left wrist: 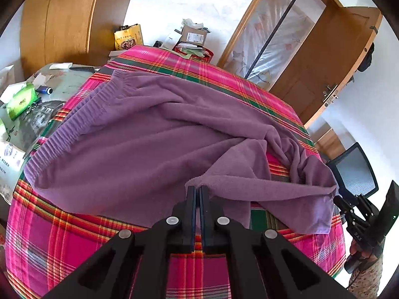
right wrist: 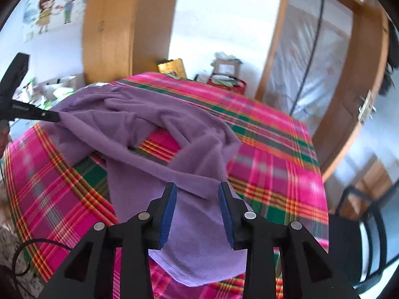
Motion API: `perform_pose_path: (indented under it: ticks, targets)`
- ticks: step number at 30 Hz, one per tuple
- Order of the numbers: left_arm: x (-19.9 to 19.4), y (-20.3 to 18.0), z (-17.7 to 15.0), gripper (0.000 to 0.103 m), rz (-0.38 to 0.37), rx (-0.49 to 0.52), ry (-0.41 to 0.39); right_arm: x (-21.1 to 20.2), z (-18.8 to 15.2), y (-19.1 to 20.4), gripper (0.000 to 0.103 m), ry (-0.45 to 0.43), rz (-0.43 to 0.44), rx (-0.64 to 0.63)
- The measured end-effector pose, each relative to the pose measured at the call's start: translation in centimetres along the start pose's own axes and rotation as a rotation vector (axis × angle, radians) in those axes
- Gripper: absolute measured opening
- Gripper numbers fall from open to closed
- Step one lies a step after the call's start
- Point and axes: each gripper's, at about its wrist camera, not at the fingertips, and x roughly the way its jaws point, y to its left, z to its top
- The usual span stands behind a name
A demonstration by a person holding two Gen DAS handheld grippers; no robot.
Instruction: Fold clothes
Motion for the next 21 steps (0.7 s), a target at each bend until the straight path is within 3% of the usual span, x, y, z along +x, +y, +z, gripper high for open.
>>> perform_pose_path:
  ticks: [11, 21]
  targets:
    - [0.1, 0.2, -0.2, 0.003, 0.008, 0.005, 0.013, 3.1, 1.8, 3.4, 0.036, 0.066, 0.037, -0.24]
    - [0.2, 0.5, -0.3, 0.003, 0.012, -0.007, 0.022, 4.8, 2.2, 4.1, 0.036, 0.132, 0.074, -0.318]
